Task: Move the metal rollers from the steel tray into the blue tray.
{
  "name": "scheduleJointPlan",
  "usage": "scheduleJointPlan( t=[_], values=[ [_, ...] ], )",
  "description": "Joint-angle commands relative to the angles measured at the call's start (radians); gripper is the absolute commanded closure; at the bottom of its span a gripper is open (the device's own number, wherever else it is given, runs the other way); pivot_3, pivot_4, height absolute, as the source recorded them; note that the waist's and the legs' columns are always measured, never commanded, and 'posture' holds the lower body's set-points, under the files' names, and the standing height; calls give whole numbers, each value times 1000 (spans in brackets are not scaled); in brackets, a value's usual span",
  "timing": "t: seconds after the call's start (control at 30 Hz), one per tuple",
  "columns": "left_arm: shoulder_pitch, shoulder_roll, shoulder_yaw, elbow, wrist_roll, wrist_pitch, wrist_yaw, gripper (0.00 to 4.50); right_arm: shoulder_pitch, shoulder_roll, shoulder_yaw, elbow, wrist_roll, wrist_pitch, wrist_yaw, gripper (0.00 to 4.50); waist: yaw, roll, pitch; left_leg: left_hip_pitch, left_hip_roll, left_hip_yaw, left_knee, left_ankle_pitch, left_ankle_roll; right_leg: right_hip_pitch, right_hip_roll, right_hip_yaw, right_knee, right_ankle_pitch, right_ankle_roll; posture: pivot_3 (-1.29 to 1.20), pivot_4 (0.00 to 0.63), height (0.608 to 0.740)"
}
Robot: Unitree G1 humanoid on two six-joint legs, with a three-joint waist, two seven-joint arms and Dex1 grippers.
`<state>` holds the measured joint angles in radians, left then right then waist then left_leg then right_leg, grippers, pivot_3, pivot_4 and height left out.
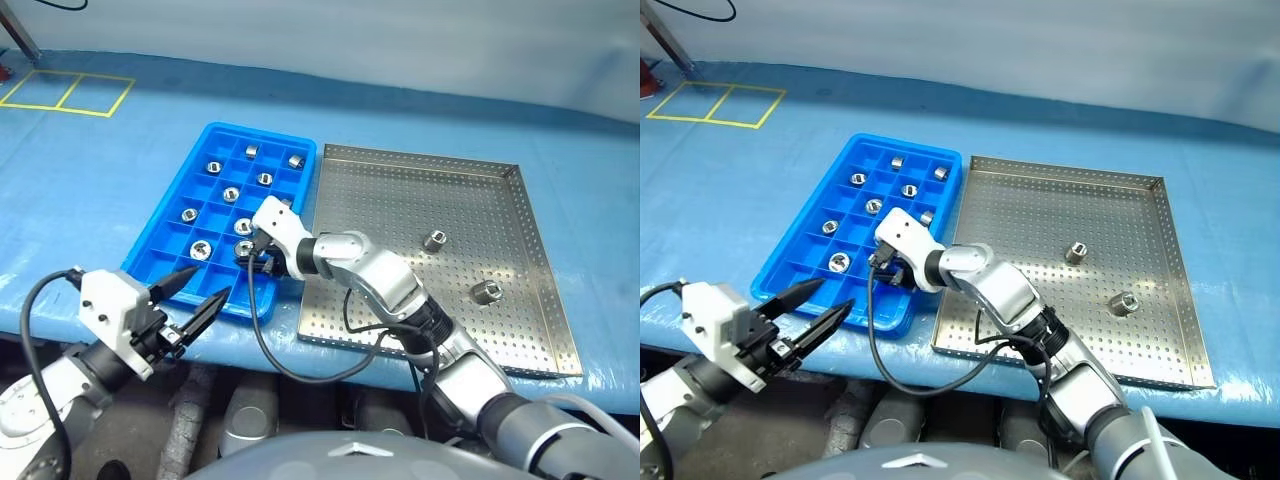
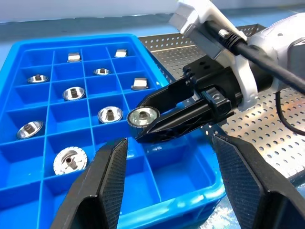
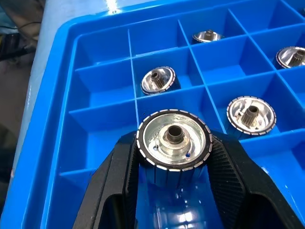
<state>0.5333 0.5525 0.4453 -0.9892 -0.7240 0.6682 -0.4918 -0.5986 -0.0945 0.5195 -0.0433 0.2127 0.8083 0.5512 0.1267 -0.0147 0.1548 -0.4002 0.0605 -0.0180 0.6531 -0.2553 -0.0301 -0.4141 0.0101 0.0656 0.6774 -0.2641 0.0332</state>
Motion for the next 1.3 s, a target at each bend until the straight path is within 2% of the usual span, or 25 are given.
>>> scheduleJointPlan(
  t=[0.03,0.17,0.6,0.67,0.87,0.9,1.1,1.3],
  values=[
    [-20,13,-25,-10,-15,-13,6,1370,1,-2,-45,-30,-4,-14,-7,2797,-1,0,0,0,0,0,0,0,0,0,0,0,0,0,0,368,150,740],
    [-53,24,-56,6,-14,-7,9,1370,9,-18,-57,-51,1,5,3,2797,-3,0,0,0,0,0,-1,0,0,0,0,0,0,1,0,343,150,740],
    [-110,56,-104,39,-21,3,16,1370,73,-34,14,-95,-4,21,38,2797,-15,0,0,0,0,0,-2,0,0,0,0,-1,-1,1,-1,313,150,740],
    [-127,57,-116,45,-22,5,17,1370,75,-21,7,-72,-19,8,17,2044,-19,0,0,1,0,0,-2,0,0,0,0,0,-1,1,-1,306,150,740],
    [-166,61,-147,56,-22,13,17,1370,77,-2,-35,-51,-30,-5,-24,151,-26,0,0,2,0,0,-2,1,-1,1,0,0,0,0,0,280,150,740],
    [-175,62,-152,59,-22,14,16,1370,78,-8,-42,-62,-30,-5,-28,31,-26,0,0,2,0,0,-2,1,-1,1,0,0,-1,0,0,280,150,740],
    [-220,70,-182,76,-20,19,9,1370,105,-40,-150,-227,0,12,-73,31,-29,0,0,1,-1,0,-1,1,-2,1,-1,0,-1,-1,1,248,150,740],
    [-292,76,-232,107,-20,24,-3,1370,166,-109,-340,-430,5,116,-171,31,-50,0,0,1,0,0,-4,1,-2,-1,0,0,-1,4,1,185,150,740]
  ],
)
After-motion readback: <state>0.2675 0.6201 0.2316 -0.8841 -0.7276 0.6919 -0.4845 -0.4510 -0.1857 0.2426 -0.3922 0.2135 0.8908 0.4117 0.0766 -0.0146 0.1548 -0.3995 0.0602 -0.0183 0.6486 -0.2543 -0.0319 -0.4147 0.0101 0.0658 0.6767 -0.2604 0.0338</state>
